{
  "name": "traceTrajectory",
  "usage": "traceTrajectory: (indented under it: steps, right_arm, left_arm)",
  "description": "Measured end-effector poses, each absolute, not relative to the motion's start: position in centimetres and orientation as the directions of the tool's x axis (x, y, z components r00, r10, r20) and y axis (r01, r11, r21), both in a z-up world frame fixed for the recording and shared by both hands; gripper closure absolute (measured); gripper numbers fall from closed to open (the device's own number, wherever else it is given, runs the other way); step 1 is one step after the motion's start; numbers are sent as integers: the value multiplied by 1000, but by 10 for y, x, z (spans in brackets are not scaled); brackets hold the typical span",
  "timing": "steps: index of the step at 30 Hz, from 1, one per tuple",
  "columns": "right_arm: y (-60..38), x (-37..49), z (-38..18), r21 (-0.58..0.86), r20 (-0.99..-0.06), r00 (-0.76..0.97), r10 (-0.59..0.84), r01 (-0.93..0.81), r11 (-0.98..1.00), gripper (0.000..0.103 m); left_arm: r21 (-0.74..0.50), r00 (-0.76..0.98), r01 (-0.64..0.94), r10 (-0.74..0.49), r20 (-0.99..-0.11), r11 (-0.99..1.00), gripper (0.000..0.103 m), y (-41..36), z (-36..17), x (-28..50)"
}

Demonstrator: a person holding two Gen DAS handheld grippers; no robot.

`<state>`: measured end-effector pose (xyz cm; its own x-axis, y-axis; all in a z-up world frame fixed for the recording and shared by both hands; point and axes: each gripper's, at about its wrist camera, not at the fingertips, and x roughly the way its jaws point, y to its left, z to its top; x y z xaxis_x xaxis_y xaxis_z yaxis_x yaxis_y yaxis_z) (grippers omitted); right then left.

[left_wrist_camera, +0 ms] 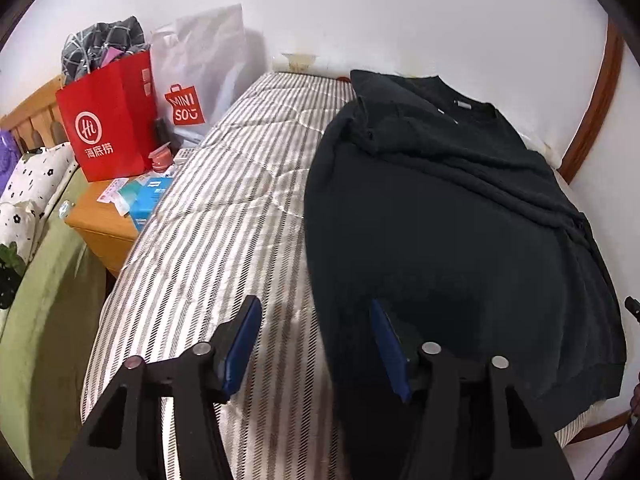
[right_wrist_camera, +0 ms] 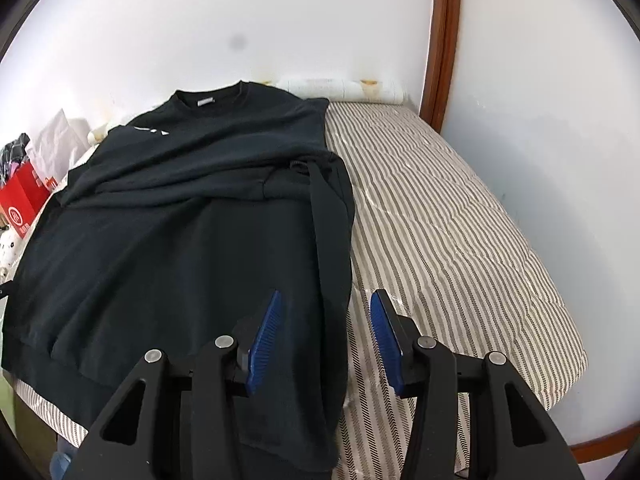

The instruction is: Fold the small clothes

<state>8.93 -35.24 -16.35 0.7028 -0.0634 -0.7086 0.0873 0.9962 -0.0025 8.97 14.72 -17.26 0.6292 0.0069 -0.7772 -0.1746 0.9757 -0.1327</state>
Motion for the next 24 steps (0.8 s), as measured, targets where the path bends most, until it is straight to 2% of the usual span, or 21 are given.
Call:
traceTrajectory:
  steps: [4,12,19,22,24]
  right_arm:
    - [-354,88,-167,-8,-713,697,-75,99,995,47]
    - [-366,75,-183,23,-723,687,-69,123,992,44]
    - [-366,75,-197,53,-737,675,-27,98,994,44]
    - [-366,79,-204,63,-741,672,-24,105,992,44]
    - [-366,84,-211,113,-756,654,27,90,990,47]
  left_arm:
    - [-187,617,-156,-52,-785,970,46,151,-180,85]
    - [-237,607,-99,-130,-784,966,46,136,-187,76]
    - [-181,608,-89,-90,-789,979,48,119,-187,76]
    - [-161,609,-82,-78,-790,984,53,117,-187,76]
    - [-155,607,-89,-70,-791,984,61,117,-187,77]
